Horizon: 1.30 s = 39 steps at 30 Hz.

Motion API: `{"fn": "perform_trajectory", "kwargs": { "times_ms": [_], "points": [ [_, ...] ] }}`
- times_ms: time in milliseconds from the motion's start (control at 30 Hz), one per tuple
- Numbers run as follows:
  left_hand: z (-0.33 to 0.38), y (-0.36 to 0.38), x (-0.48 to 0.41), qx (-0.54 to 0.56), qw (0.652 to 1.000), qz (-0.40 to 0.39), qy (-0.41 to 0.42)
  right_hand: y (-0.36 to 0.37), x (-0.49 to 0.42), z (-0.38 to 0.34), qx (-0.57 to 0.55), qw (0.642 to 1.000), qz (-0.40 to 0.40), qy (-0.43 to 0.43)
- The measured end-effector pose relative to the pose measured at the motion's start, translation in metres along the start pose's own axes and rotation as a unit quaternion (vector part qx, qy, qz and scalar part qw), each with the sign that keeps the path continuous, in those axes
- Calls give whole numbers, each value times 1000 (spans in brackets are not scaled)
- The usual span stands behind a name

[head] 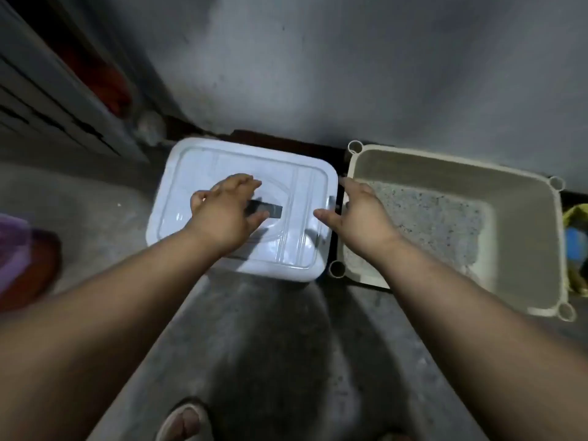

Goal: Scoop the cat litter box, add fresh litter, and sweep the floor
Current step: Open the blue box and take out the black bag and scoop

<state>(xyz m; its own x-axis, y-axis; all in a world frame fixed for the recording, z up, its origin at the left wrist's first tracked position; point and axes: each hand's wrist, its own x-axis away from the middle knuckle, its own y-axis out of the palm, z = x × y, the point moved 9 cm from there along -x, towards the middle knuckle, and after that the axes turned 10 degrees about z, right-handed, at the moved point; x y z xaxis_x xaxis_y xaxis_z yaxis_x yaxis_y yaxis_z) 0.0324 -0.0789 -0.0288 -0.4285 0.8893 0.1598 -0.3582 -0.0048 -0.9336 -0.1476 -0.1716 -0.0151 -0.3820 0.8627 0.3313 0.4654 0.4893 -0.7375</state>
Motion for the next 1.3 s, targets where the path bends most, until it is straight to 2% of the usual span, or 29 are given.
{"fn": "perform_trajectory", "kwargs": {
  "times_ms": [100, 200, 467, 667, 800, 933, 1033, 1067, 1133, 1233, 1300],
  "points": [
    [-11, 31, -9, -11, 1000, 10, 27, 21, -19, 14, 33, 999, 29, -20],
    [-24, 51, -16, -19, 998, 27, 62, 39, -34, 26, 15, 998, 61, -21],
    [-27, 63, -29, -27, 979, 85, 181, 66, -48, 38, -2, 993, 110, -43],
    [-23, 62, -26, -40, 971, 83, 221, 68, -49, 37, 70, 992, 78, -71],
    [-19, 55, -30, -50, 971, 65, 227, 51, -37, 13, 121, 979, 85, -138],
    [-9, 36, -43, -60, 971, 46, 228, 53, -11, -24, 119, 967, -15, -223],
    [1, 25, -57, -52, 973, -11, 226, 71, 11, -39, 202, 929, -124, -284],
    [3, 23, -61, -61, 973, -41, 221, 74, 14, -41, 245, 913, -135, -297],
    [6, 18, -69, -78, 971, -78, 212, 73, 15, -49, 310, 890, -93, -320],
    [9, 10, -82, -113, 969, -92, 200, 58, 9, -69, 313, 884, 15, -346],
    [14, -3, -87, -96, 975, -92, 179, 47, 3, -77, 311, 885, 51, -344]
  ]
}}
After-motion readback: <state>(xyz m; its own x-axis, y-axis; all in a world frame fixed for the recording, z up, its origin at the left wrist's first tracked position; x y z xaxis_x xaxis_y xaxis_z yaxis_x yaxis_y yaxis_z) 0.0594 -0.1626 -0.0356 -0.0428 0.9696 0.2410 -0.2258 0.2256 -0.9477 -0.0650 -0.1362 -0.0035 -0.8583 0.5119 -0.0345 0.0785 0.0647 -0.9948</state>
